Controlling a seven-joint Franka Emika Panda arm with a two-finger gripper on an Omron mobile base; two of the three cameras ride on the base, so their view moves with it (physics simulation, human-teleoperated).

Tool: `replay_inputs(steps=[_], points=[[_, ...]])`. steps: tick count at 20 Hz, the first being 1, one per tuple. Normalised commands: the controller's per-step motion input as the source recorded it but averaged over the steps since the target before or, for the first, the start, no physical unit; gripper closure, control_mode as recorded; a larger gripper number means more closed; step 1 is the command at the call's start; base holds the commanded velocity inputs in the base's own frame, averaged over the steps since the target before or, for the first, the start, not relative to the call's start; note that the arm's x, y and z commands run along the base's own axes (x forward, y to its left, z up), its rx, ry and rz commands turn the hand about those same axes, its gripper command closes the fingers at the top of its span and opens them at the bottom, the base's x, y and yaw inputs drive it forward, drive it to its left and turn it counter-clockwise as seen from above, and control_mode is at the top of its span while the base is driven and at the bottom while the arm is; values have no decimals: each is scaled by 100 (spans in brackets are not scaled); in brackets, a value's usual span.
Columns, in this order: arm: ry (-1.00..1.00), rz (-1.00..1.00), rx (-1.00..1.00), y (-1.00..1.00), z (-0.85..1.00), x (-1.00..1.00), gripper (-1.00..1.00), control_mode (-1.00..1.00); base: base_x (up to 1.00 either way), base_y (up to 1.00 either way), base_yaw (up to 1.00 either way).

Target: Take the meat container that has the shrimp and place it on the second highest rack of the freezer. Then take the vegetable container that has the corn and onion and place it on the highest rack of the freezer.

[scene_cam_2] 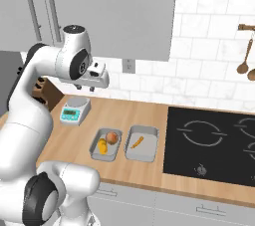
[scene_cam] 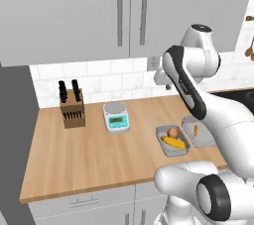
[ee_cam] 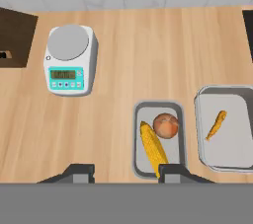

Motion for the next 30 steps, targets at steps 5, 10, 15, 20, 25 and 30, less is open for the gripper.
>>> replay_inputs(steps=[5, 10, 15, 20, 25, 30], points=[[7, -3, -6, -24, -42, -11, -100, -100, 0, 0, 0], [12, -62, -9, -49, -100, -3, -100, -100, 0, 0, 0], [11, -61, 12, -93, -78, 8, -100, -100, 0, 0, 0], [23, -37, 7, -94, -79, 23, -100, -100, 0, 0, 0], [23, -17, 15, -76, -73, 2, -100, -100, 0, 0, 0], [2, -13, 11, -24, -37, 3, -100, -100, 0, 0, 0]])
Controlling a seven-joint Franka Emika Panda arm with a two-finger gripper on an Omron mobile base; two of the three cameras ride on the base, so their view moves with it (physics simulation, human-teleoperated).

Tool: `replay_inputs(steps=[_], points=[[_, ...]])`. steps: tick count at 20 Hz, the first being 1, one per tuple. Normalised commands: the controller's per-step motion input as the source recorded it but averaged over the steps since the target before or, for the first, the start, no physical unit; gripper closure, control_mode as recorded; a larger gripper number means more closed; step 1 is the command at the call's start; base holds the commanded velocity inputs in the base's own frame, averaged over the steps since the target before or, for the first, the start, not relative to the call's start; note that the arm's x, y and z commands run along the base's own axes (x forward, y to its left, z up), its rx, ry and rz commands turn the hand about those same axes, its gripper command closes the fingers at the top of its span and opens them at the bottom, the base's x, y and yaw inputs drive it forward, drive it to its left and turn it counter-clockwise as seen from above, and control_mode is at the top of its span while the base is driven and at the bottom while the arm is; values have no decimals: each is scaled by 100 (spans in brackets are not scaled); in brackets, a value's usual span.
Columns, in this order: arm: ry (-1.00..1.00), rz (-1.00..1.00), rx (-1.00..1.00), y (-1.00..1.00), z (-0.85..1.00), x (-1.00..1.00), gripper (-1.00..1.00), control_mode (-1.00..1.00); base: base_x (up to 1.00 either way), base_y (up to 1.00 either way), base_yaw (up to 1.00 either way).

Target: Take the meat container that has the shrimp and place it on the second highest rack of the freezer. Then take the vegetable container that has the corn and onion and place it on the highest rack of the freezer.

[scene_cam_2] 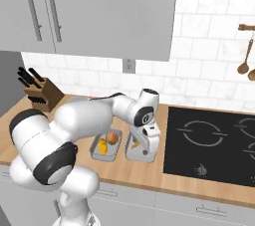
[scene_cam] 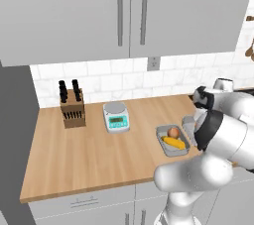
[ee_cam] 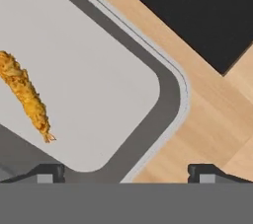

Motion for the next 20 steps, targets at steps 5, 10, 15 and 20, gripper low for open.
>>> replay_inputs(steps=[5, 10, 15, 20], points=[[-2, -15, 10, -4, -30, 3, -100, -100, 0, 0, 0], [-5, -21, 8, 0, -33, 1, -100, -100, 0, 0, 0], [-2, -13, 5, 0, -32, 29, -100, -100, 0, 0, 0], [-4, -6, 1, 0, -43, 0, -100, -100, 0, 0, 0]])
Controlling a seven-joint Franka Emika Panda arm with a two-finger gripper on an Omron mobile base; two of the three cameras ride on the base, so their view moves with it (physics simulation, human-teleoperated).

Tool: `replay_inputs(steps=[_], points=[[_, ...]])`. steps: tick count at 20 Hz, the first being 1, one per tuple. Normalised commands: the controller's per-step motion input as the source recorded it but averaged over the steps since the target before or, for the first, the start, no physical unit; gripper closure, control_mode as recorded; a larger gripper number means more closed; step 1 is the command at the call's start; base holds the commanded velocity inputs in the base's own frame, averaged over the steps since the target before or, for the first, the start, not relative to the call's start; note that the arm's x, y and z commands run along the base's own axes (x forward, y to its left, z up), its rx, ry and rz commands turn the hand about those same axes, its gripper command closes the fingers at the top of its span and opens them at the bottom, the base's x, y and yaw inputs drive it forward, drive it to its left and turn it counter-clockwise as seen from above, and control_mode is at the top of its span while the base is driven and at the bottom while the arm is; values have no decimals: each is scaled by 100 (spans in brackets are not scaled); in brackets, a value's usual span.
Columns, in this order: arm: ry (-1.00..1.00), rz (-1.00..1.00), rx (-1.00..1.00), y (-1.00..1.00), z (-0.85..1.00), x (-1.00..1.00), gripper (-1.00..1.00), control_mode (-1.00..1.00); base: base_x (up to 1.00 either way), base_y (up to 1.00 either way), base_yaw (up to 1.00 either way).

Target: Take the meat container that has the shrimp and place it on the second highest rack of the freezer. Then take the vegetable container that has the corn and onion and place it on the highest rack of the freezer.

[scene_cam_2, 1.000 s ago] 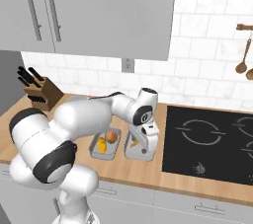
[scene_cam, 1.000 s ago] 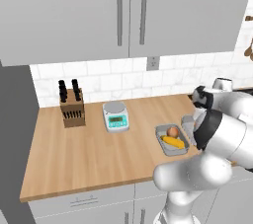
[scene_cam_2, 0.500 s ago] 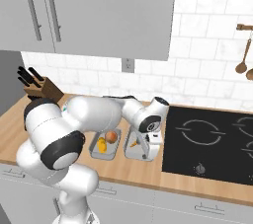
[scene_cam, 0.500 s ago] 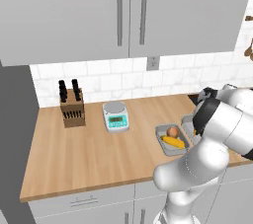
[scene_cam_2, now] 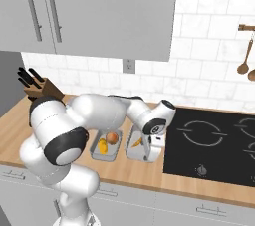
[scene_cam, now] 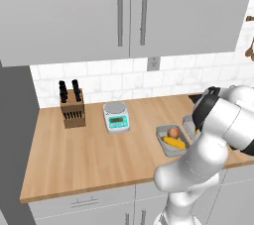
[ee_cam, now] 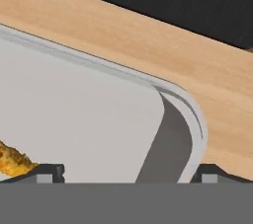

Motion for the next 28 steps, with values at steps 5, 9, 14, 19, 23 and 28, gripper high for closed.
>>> replay_inputs(steps=[5, 9, 14, 19, 23, 28], points=[[-4, -1, 0, 4, -1, -40, -100, -100, 0, 0, 0], [0, 0, -7, 26, -8, -24, -100, -100, 0, 0, 0], [0, 0, -4, 8, -24, 0, 100, -100, 0, 0, 0], [0, 0, -1, 9, -16, 0, 100, -100, 0, 0, 0], [0, -1, 0, 1, 0, -4, 100, -100, 0, 0, 0], [-1, -2, 1, 2, 5, -29, 100, -100, 0, 0, 0]])
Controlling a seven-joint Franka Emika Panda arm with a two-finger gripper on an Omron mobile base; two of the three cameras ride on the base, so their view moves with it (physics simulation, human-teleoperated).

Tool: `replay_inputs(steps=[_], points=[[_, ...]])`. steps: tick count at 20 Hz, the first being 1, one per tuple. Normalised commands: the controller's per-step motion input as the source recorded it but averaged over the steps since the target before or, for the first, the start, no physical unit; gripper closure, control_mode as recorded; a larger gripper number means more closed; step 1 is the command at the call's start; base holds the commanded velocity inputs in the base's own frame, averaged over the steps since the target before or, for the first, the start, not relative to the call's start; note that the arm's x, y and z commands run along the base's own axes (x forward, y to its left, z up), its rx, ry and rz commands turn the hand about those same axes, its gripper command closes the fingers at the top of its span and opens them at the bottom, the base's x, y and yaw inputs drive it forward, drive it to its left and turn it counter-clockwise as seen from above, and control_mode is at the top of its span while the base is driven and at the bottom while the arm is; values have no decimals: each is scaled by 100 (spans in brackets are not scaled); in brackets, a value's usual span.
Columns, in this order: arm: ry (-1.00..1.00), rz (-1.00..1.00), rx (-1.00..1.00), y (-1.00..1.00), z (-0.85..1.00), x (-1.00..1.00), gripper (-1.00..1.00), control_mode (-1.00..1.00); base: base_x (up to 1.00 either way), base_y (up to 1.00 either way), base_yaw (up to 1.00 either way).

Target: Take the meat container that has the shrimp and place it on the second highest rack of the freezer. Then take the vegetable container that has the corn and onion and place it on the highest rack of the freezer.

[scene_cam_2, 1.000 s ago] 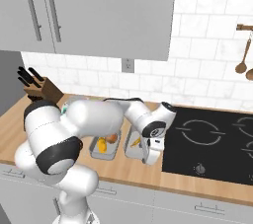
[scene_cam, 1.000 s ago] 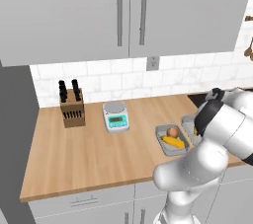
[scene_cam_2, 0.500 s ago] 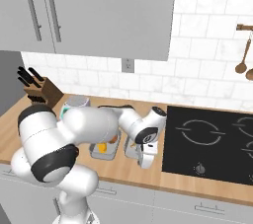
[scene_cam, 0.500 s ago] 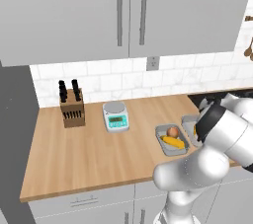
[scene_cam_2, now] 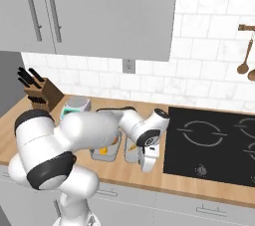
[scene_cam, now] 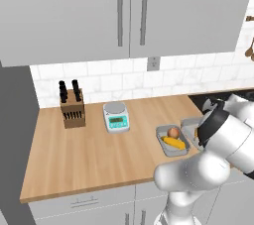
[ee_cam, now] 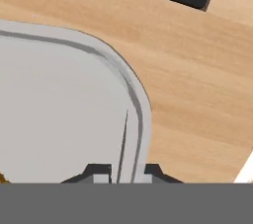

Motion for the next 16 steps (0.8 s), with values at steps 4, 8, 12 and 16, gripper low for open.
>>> replay_inputs(steps=[4, 8, 12, 16], points=[[-20, -7, 6, 0, 93, -41, 100, -100, 0, 0, 0], [-15, -10, -11, 52, 100, -38, 100, -100, 0, 0, 0], [0, -4, -14, 49, 86, -17, 100, -100, 0, 0, 0], [-3, -2, -13, 77, 84, -10, 100, -100, 0, 0, 0]])
